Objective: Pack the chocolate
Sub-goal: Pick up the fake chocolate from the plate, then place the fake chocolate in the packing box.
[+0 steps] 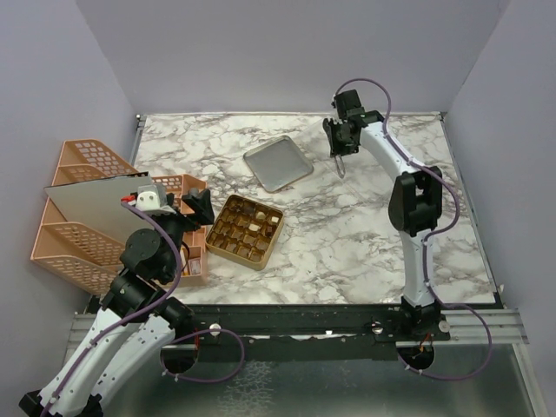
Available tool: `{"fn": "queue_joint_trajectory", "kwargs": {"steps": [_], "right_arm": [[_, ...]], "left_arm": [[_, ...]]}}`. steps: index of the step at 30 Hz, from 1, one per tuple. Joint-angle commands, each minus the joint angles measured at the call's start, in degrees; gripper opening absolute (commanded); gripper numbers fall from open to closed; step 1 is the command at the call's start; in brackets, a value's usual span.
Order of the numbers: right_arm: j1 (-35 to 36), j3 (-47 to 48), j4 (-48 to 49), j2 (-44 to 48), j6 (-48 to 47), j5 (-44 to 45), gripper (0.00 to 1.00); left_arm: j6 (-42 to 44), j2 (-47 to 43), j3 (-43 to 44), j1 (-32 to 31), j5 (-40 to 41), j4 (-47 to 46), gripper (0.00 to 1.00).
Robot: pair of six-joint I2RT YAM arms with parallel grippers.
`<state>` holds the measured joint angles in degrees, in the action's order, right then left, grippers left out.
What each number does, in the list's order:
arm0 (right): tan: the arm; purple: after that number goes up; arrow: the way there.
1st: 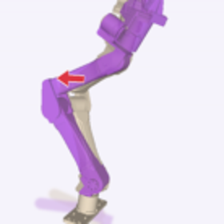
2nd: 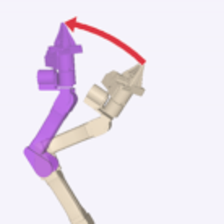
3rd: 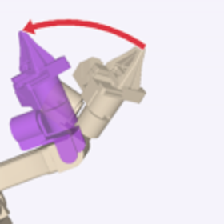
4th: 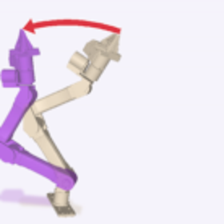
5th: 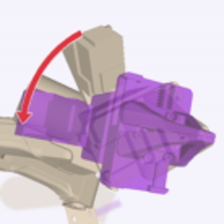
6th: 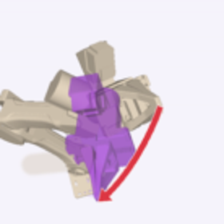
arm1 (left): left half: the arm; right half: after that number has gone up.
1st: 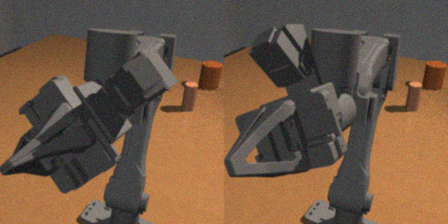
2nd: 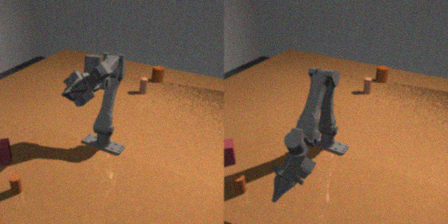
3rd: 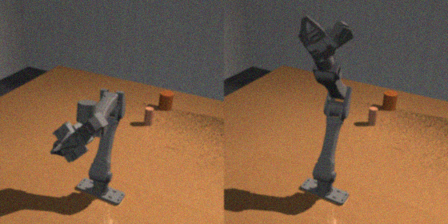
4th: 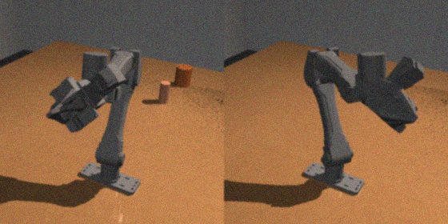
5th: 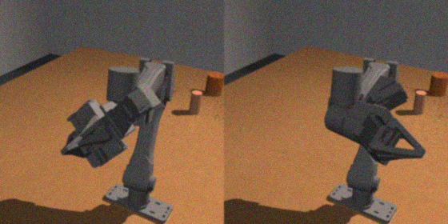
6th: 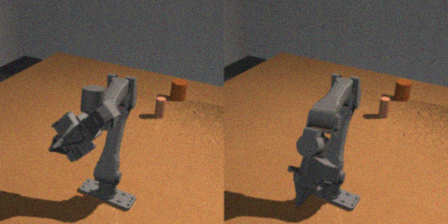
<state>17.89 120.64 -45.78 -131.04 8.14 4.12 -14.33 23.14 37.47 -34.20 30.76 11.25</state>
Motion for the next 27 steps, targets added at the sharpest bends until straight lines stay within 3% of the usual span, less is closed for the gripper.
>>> {"fn": "queue_joint_trajectory", "kwargs": {"steps": [1, 8, 14, 27], "right_arm": [[-0.2, -4.4, 2.3, 6.9, 1.6, -5.8, 0.17], [1.2, -15.7, 5.8, 17.0, 3.6, -12.6, 0.17], [5.4, -22.9, 6.1, 23.7, 3.8, -12.4, 0.17], [22.8, -31.2, 7.0, 29.6, 6.9, -11.0, 0.18]], "left_arm": [[0.3, -0.6, -0.4, 0.2, 1.0, -0.5, 0.99], [0.4, -1.2, -0.5, 0.2, 1.9, -0.7, 0.99], [0.6, -0.9, -0.5, 0.3, 2.1, -0.8, 0.99], [0.5, -0.7, -0.5, 0.4, 2.3, -0.8, 0.99]]}}
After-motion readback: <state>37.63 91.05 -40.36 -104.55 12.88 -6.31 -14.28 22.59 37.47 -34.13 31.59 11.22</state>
